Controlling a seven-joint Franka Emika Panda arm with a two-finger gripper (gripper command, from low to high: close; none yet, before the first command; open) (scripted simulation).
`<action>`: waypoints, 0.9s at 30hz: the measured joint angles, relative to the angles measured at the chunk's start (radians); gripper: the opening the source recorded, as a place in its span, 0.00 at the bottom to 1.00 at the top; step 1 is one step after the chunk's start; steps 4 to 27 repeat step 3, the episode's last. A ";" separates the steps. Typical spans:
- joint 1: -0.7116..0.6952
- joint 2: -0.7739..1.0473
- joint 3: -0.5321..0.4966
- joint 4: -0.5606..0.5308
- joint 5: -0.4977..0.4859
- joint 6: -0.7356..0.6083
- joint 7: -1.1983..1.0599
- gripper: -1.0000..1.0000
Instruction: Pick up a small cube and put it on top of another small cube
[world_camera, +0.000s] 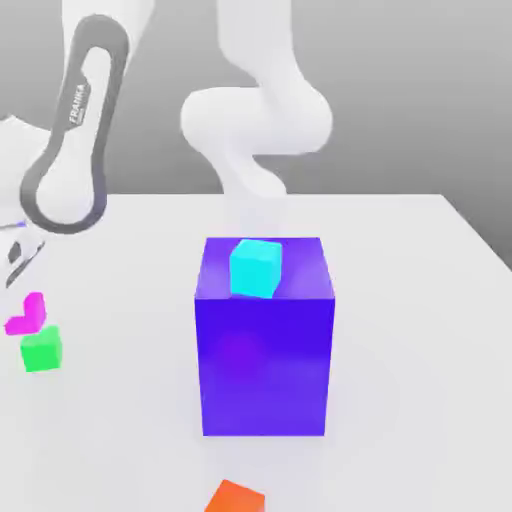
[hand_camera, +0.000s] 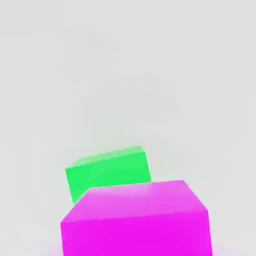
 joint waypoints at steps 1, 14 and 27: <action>-0.018 0.015 0.024 0.001 0.031 0.008 -0.022 1.00; -0.018 0.015 0.024 0.001 0.031 0.008 -0.022 1.00; -0.018 0.015 0.024 0.001 0.031 0.008 -0.022 1.00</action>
